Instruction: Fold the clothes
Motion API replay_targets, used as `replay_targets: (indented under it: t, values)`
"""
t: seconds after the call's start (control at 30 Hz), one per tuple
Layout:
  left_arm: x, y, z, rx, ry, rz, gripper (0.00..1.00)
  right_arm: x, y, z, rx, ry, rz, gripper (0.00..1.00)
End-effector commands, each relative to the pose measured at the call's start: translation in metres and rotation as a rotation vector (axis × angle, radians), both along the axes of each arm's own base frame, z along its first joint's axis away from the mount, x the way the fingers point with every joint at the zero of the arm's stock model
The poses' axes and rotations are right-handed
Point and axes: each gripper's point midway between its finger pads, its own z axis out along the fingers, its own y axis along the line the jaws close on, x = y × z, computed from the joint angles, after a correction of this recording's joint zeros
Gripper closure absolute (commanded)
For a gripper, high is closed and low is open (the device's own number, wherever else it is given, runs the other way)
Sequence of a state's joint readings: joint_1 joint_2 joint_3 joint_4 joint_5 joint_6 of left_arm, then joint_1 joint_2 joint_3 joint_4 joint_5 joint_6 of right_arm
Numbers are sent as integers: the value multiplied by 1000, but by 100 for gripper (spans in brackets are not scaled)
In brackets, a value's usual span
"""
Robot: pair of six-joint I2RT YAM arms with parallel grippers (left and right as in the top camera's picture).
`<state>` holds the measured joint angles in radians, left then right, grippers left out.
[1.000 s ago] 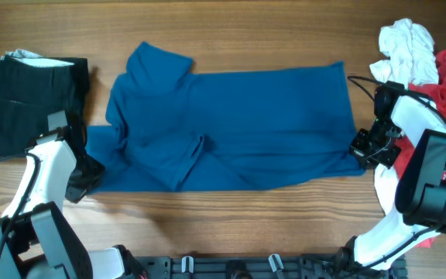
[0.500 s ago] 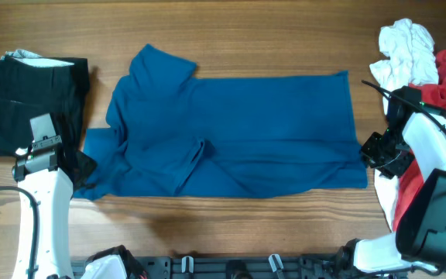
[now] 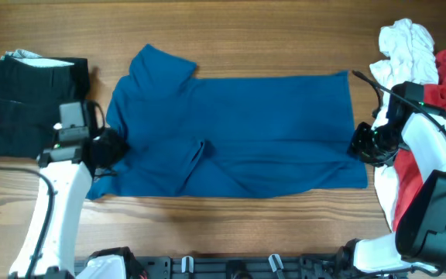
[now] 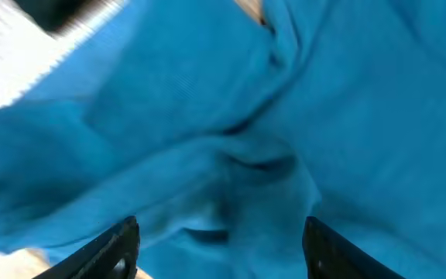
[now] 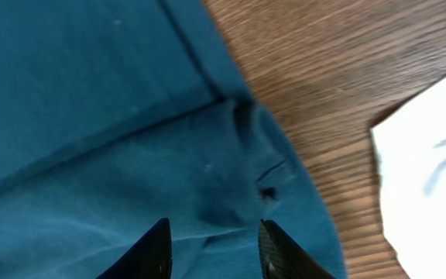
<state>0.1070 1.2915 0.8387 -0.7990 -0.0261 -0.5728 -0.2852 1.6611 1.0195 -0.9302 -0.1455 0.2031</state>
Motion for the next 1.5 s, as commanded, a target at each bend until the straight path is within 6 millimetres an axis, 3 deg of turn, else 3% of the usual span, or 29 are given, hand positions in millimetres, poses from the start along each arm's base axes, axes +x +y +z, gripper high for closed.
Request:
replay_targets:
  t: [0.0, 0.1, 0.23, 0.5, 0.6, 0.7, 0.77, 0.8, 0.87, 1.03, 1.23, 1.27, 1.33, 1.4, 1.47]
  values:
    - [1, -21, -22, -22, 74, -86, 32, -1, 0, -1, -9, 10, -1, 56]
    - [-2, -29, -42, -26, 147, -118, 24, -7, -3, -2, -32, 37, -9, 53]
    - [-7, -30, -57, -36, 210, -118, 24, -6, -5, -2, -41, 35, -29, 53]
    - [-2, -32, -58, -44, 193, -120, 24, 1, -5, -3, -38, 7, -30, 53]
    - [-2, -32, -58, -44, 193, -120, 24, 5, -2, -12, -21, -29, -30, 53]
    - [-2, -32, -58, -43, 192, -121, 24, 3, 0, -19, -16, -38, -29, 71]
    - [-2, -32, -58, -43, 192, -121, 24, 4, 5, -18, 14, -45, -25, 95]
    - [-2, -32, -58, -44, 191, -120, 25, 6, 9, -17, 39, -54, -22, 96]
    - [0, -32, -58, -43, 186, -120, 25, 14, 17, -13, 88, -93, 3, 96]
    - [0, -32, -58, -43, 185, -121, 25, 55, 5, -4, 48, -250, -49, 92]
    - [0, -32, -58, -43, 184, -121, 26, 82, -4, 4, 17, -367, -61, 66]
    - [0, -32, -58, -42, 184, -121, 26, 88, 1, 8, 46, -396, -48, 66]
    - [0, -32, -58, -43, 185, -121, 26, 101, 12, 25, 114, -454, -3, 65]
    - [0, -32, -58, -43, 185, -121, 25, 111, 28, 62, 211, -518, 71, 65]
    - [0, -32, -58, -43, 185, -121, 25, 96, 41, 81, 256, -499, 135, 65]
